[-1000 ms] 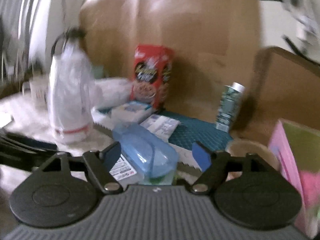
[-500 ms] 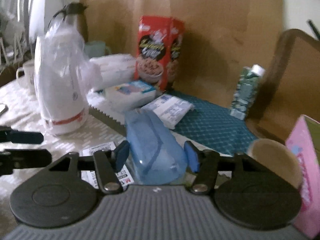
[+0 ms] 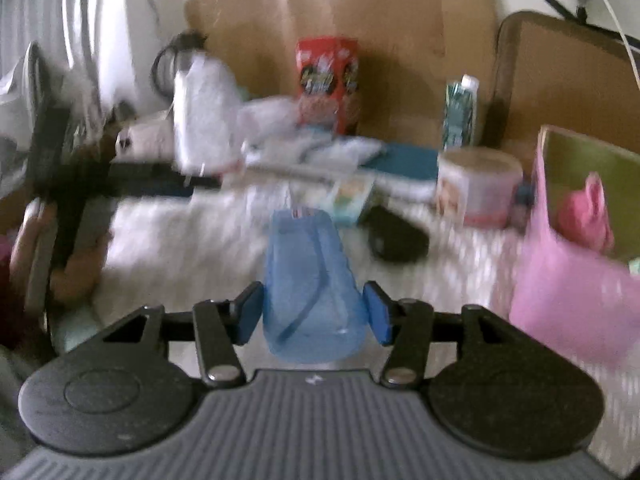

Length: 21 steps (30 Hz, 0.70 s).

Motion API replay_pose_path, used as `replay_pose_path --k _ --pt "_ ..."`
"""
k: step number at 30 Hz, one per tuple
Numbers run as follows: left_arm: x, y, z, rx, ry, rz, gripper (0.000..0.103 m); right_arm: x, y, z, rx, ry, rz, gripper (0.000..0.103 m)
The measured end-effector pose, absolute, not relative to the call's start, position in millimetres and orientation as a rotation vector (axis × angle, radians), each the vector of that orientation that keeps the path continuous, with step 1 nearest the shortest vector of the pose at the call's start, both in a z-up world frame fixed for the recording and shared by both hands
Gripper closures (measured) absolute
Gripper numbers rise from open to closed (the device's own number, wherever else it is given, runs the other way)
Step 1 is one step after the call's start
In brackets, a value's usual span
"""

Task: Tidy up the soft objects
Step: 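Grasp the blue plastic case with the right gripper, then carry the blue case over the pink tin and lower it inside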

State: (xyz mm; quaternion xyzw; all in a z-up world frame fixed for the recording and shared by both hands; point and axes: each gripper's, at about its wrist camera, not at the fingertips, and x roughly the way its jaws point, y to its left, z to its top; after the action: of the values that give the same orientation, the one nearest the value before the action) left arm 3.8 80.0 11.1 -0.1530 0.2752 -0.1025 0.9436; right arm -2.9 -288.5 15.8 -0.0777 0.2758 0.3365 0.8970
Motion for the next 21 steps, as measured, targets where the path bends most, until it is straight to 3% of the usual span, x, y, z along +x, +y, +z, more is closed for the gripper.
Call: replay_pose_path --k 4,7,13,21 --pt "5 76 11 -0.296 0.582 -0.216 0.018 -16 -293 4 -0.184 0.553 0.638 0.042" --pt "3 75 11 -0.302 0.599 -0.244 0.018 -20 -301 5 -0.162 0.539 0.602 0.025" --pt "1 60 12 -0.383 0.634 -0.36 0.013 -38 -306 3 -0.195 0.513 0.608 0.024" --pt "14 -10 25 -0.253 0.662 -0.463 0.011 -36 -299 -8 -0.209 0.523 0.586 0.024"
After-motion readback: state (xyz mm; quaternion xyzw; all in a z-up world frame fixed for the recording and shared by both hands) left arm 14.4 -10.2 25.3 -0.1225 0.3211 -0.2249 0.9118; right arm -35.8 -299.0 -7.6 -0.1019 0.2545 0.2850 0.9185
